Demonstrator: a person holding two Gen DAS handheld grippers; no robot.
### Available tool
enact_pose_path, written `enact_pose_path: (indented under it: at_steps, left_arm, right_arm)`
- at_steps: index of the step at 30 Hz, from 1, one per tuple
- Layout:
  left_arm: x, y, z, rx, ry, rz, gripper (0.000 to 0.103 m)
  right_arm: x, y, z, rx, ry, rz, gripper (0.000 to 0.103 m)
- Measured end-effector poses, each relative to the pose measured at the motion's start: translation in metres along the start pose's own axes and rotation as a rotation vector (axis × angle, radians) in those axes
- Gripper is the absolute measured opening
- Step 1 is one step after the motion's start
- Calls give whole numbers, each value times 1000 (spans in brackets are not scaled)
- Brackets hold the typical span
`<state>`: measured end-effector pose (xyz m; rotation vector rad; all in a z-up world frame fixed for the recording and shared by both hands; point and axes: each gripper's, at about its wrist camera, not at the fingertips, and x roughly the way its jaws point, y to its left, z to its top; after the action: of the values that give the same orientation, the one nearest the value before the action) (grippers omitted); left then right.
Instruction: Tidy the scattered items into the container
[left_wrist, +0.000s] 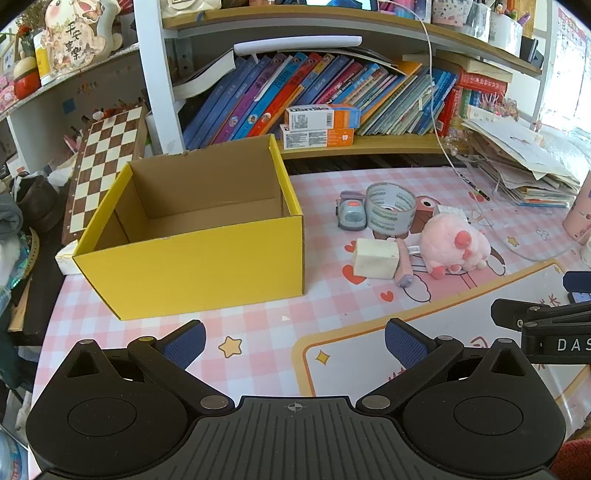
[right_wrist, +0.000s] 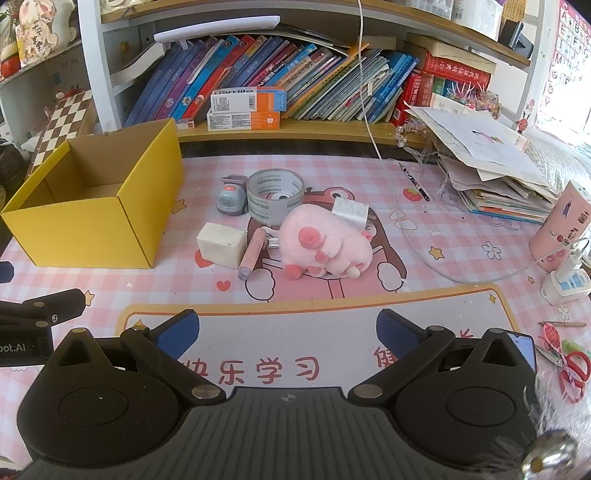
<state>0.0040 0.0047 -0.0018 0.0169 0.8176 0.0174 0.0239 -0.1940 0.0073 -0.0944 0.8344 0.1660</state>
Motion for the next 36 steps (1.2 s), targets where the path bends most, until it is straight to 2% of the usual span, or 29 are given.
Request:
enact_pose_path:
  at_steps: [11, 17, 36]
  left_arm:
    - [1, 2, 1, -2, 4, -6, 103]
    - [0, 1, 2, -4, -3, -41, 103]
    - [4, -7, 5, -27, -19, -64, 103]
  right_arm:
    - [2, 1, 1, 3, -5, 0, 103]
    - [3, 0, 1, 7, -5, 9, 103]
    - [11, -10, 8, -12, -14, 72, 103]
